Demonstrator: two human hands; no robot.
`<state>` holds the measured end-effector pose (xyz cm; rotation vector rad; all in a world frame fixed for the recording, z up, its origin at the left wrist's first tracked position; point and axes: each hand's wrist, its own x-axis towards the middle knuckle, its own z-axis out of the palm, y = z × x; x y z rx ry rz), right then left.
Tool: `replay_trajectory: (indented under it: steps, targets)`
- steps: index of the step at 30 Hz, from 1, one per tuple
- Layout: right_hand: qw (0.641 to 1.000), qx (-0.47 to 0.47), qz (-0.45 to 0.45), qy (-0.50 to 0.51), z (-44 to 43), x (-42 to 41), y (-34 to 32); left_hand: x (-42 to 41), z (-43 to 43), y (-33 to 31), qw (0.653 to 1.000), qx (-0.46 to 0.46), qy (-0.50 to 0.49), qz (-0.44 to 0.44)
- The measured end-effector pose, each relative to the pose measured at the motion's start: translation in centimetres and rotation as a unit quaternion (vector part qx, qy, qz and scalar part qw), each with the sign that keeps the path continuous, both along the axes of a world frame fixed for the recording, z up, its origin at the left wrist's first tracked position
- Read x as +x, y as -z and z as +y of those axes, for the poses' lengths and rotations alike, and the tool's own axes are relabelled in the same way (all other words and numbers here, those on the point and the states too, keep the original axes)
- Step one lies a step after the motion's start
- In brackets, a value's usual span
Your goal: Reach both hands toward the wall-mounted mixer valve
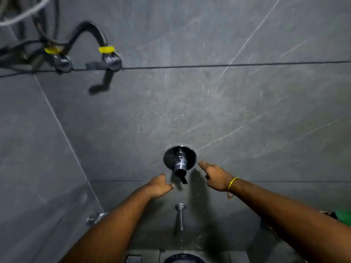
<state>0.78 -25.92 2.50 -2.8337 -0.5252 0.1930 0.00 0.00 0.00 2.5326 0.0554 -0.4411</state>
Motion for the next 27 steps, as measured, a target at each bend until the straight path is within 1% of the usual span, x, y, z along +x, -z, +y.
replay_trajectory:
  steps: [2, 4, 5, 7, 9, 11, 13, 15, 18, 20, 22, 27]
  targets:
    - [1.0, 0.005, -0.012, -0.023, 0.0, 2.5, 1.5, 1.9, -1.5, 2.2, 0.997, -0.05, -0.037, 0.046]
    - [0.997, -0.016, -0.046, -0.065, 0.6, 4.7, 2.5, 3.4, -3.2, 4.4, 0.982, -0.144, -0.097, 0.077]
    - [0.993, -0.02, -0.074, -0.091, 1.0, 5.7, 2.7, 3.8, -4.0, 5.1, 0.967, -0.209, -0.121, 0.085]
    - [0.981, -0.027, -0.134, -0.14, 1.8, 7.8, 2.8, 4.6, -5.9, 6.6, 0.925, -0.334, -0.158, 0.094]
    - [0.968, -0.048, -0.169, -0.179, 2.7, 9.3, 2.0, 4.7, -7.6, 7.6, 0.89, -0.403, -0.189, 0.093]
    - [0.955, -0.067, -0.197, -0.213, 3.4, 10.5, 1.3, 5.1, -8.4, 8.6, 0.884, -0.416, -0.206, 0.061]
    - [0.938, -0.079, -0.232, -0.244, 3.7, 11.4, 0.9, 6.1, -8.4, 8.9, 0.881, -0.413, -0.225, 0.06]
    - [0.926, -0.088, -0.249, -0.27, 4.1, 12.1, 0.6, 7.0, -8.2, 9.0, 0.889, -0.386, -0.237, 0.074]
    - [0.906, -0.151, -0.252, -0.306, 4.7, 13.2, -0.3, 6.9, -7.8, 8.8, 0.896, -0.368, -0.238, 0.063]
    - [0.895, -0.192, -0.253, -0.313, 5.0, 13.7, -0.8, 6.4, -7.7, 8.5, 0.898, -0.37, -0.229, 0.065]
    - [0.886, -0.215, -0.263, -0.315, 5.2, 13.9, -0.9, 6.4, -7.7, 8.8, 0.892, -0.385, -0.228, 0.065]
    - [0.876, -0.224, -0.276, -0.327, 5.7, 14.0, -1.1, 5.9, -7.6, 9.1, 0.9, -0.369, -0.225, 0.055]
